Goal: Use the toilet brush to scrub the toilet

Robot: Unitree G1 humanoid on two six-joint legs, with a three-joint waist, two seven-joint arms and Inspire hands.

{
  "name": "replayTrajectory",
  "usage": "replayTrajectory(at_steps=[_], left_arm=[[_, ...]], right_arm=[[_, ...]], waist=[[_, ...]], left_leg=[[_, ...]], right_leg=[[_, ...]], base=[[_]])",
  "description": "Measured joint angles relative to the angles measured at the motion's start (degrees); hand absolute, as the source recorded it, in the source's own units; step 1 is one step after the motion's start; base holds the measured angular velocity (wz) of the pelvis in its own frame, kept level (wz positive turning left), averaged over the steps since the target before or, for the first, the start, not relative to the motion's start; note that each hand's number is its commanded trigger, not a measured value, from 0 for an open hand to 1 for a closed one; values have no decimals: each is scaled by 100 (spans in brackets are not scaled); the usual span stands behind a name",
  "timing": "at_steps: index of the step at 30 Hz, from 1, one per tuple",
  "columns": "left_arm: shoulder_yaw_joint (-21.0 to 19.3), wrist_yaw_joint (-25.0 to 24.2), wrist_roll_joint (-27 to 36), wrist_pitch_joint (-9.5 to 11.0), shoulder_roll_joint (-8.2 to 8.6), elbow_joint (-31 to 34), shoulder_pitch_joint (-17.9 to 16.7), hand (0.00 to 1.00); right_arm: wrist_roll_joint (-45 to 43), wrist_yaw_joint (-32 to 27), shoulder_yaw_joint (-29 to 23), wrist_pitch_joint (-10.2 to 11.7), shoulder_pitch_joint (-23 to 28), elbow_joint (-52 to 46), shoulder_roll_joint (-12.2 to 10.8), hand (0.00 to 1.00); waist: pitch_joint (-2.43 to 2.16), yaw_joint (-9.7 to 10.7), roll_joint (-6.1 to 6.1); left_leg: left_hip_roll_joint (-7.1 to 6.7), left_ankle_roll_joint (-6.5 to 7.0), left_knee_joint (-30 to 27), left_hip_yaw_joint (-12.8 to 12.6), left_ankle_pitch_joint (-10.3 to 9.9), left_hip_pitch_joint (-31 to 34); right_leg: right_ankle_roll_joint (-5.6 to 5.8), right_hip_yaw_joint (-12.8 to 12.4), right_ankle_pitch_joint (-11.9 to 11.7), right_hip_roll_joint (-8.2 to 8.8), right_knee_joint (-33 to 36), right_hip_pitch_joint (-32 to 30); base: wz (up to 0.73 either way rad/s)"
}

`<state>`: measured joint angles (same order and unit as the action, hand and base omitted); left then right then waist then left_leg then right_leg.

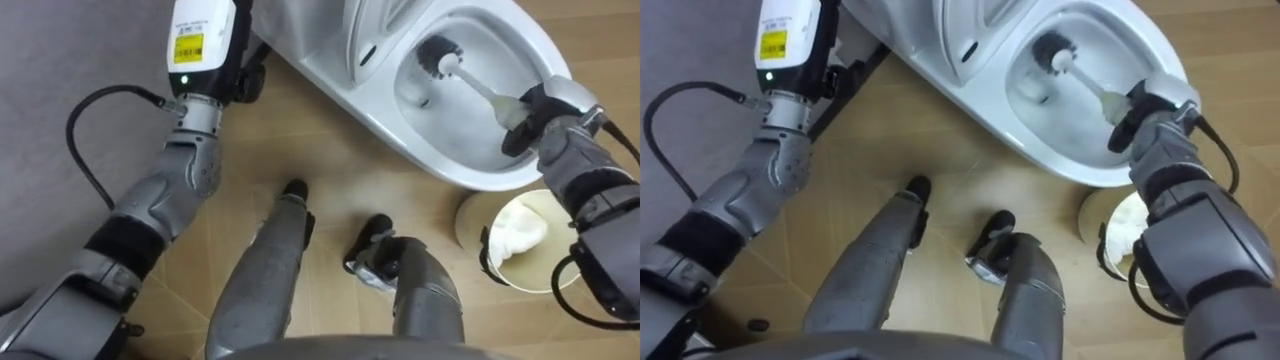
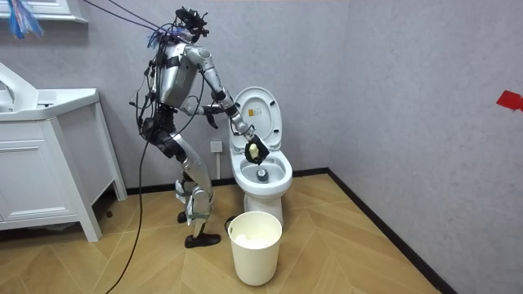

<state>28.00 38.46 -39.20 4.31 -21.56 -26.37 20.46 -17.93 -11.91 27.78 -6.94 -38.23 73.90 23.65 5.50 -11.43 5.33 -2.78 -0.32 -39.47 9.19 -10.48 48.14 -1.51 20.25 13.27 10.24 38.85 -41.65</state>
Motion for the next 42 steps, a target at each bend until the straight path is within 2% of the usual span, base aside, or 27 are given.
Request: replayTrajectory(at_steps=[3, 6, 9, 11, 13, 14, 16, 18, 21, 23, 24, 25, 26, 28, 29, 31, 37, 42], left_arm=[[-53, -44, -117, -20, -6, 0, 51, 0], [-100, -98, -315, -70, -2, -36, 54, 0], [-94, -135, -330, -66, 22, -114, 108, 0], [-74, -190, -309, -55, 82, -133, 153, 0], [-52, -290, -312, -29, 115, -132, 156, 0], [-15, -333, -313, -26, 154, -137, 155, 0], [-7, -364, -301, -27, 227, -153, 129, 0], [-12, -365, -248, -25, 247, -180, 81, 0], [-86, -379, -120, -13, 318, -185, -52, 0], [-105, -441, -65, -14, 339, -232, -136, 0], [-113, -448, -42, -14, 336, -242, -168, 0], [-162, -478, 15, -14, 348, -244, -261, 0], [-187, -520, 114, -14, 369, -252, -313, 0], [-235, -538, 166, -18, 388, -307, -414, 0], [-300, -538, 210, -19, 397, -312, -501, 0], [-329, -537, 270, -21, 425, -387, -553, 0], [-372, -558, 264, -90, 419, -424, -556, 0], [-629, -652, 159, -149, 395, -424, -629, 0]], right_arm=[[-72, 0, -44, 106, -11, -11, 118, 100], [-558, -2, -45, 147, -5, -37, 125, 100], [-1556, -7, -26, 217, 55, -158, 124, 100], [-2466, -4, 137, 185, 121, -309, 120, 100], [-2982, 42, 460, 147, 223, -353, 94, 100], [-3195, 77, 542, -2, 348, -408, 43, 100], [-3239, 72, 603, -207, 498, -517, 37, 100], [-3239, 70, 610, -276, 628, -580, 3, 100], [-3237, 72, 600, -329, 947, -862, 17, 100], [-3236, 86, 583, -428, 1178, -1134, 36, 100], [-3236, 88, 583, -446, 1259, -1201, 34, 100], [-3237, 89, 583, -447, 1371, -1271, 14, 100], [-3235, 87, 583, -446, 1482, -1292, 3, 100], [-3232, 87, 583, -446, 1625, -1299, -48, 100], [-3231, 87, 583, -446, 1699, -1302, -118, 100], [-3229, 87, 588, -446, 1802, -1306, -136, 100], [-2949, 63, 604, -307, 1984, -964, -90, 100], [-2286, 58, 367, 3, 2264, -803, -161, 100]], waist=[[0, 45, 14], [4, 81, -7], [13, 46, -62], [54, -29, -177], [51, -95, -286], [45, -137, -366], [29, -173, -445], [15, -167, -476], [-36, -113, -554], [-99, -75, -621], [-104, -44, -633], [-148, 31, -665], [-171, 64, -680], [-199, 143, -681], [-230, 184, -642], [-255, 200, -601], [-256, 255, -591], [-249, 386, -449]], left_leg=[[-95, 35, -36, -20, 30, 72], [-108, 44, -59, -9, 40, 54], [-106, 44, -120, 28, 28, 38], [-82, 49, -119, 39, 21, 17], [-88, 52, -102, 37, 21, -31], [-93, 54, -53, 36, 22, -86], [-92, 55, 13, 24, 22, -147], [-89, 50, 65, 22, 22, -212], [-82, 40, 149, 27, 18, -311], [-68, 36, 231, 30, 21, -415], [-71, 36, 250, 30, 21, -453], [-67, 37, 293, 37, 22, -519], [-59, 37, 342, 34, 23, -595], [-44, 37, 427, 18, 26, -740], [-26, 37, 488, -24, 25, -819], [5, 41, 524, -94, 22, -917], [14, 39, 624, -91, 22, -1242], [8, 38, 738, -121, 23, -1522]], right_leg=[[15, -21, 8, 93, 121, -111], [29, -13, 8, 98, 117, -76], [42, 17, 15, 74, 106, -19], [54, 43, 9, 74, 81, 8], [60, 36, 4, 72, 56, 44], [71, 31, -3, 64, 8, 102], [77, 21, -6, 66, -33, 139], [71, 33, -2, 63, -50, 192], [64, 65, 3, 25, -147, 311], [64, 66, -1, -3, -235, 415], [65, 62, 0, 1, -243, 451], [71, 60, -2, -11, -305, 526], [83, 68, -10, -31, -369, 609], [96, 48, -27, -57, -473, 748], [101, 31, -30, -68, -513, 798], [99, 13, -32, -70, -528, 870], [105, -2, -13, -93, -604, 1182], [126, -15, 7, -79, -655, 1431]], base=[[3], [1], [0], [0], [0], [0], [0], [2], [1], [0], [0], [3], [0], [-4], [-11], [-8], [1], [0]])
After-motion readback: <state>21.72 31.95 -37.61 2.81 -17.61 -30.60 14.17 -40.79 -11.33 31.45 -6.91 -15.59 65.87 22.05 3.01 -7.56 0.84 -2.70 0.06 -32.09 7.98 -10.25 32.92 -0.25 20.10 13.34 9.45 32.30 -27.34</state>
